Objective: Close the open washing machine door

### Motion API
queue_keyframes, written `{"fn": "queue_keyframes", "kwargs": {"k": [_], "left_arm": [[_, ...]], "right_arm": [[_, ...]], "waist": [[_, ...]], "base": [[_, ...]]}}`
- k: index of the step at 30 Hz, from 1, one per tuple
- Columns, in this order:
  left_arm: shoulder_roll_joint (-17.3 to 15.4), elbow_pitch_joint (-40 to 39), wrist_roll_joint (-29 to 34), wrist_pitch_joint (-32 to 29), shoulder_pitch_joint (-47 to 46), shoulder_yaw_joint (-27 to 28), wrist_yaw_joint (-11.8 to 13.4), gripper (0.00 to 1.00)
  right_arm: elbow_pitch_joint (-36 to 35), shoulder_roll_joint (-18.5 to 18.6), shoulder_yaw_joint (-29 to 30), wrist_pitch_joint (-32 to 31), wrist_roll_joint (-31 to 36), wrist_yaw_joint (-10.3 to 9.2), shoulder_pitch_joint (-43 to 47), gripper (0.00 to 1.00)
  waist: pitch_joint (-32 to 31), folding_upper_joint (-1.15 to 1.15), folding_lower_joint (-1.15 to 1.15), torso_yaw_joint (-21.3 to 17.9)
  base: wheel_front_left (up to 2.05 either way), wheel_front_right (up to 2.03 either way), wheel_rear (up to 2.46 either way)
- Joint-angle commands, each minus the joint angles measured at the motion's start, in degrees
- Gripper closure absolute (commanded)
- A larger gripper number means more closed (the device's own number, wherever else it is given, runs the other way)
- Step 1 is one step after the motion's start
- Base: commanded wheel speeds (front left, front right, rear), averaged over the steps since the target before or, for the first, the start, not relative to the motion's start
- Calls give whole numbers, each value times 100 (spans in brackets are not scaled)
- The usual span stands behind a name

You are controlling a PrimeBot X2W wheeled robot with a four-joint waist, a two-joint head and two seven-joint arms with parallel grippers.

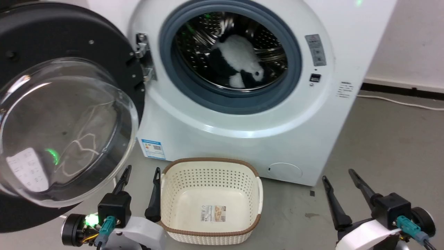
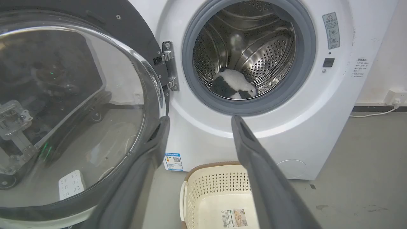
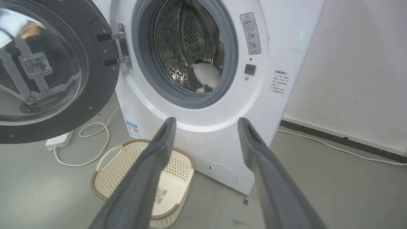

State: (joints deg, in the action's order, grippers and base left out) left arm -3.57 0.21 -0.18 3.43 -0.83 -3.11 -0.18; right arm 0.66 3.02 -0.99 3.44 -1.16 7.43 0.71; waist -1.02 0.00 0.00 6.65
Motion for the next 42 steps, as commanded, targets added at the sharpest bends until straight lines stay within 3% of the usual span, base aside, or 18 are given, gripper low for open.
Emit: {"fn": "queue_keyframes", "kwargs": {"k": [1,42], "left_arm": [[-38,-33,-20,59,85,-26,4,0],[-116,-134,-135,562,373,-275,164,0]], "right_arm": [[20,-4,-40,59,-45,2,71,0],[383,115,-678,561,-243,3,102,0]], "waist": [[-4,0,0,66],[-65,0,0,1040]], "base": [[0,0,0],[0,0,0]]}}
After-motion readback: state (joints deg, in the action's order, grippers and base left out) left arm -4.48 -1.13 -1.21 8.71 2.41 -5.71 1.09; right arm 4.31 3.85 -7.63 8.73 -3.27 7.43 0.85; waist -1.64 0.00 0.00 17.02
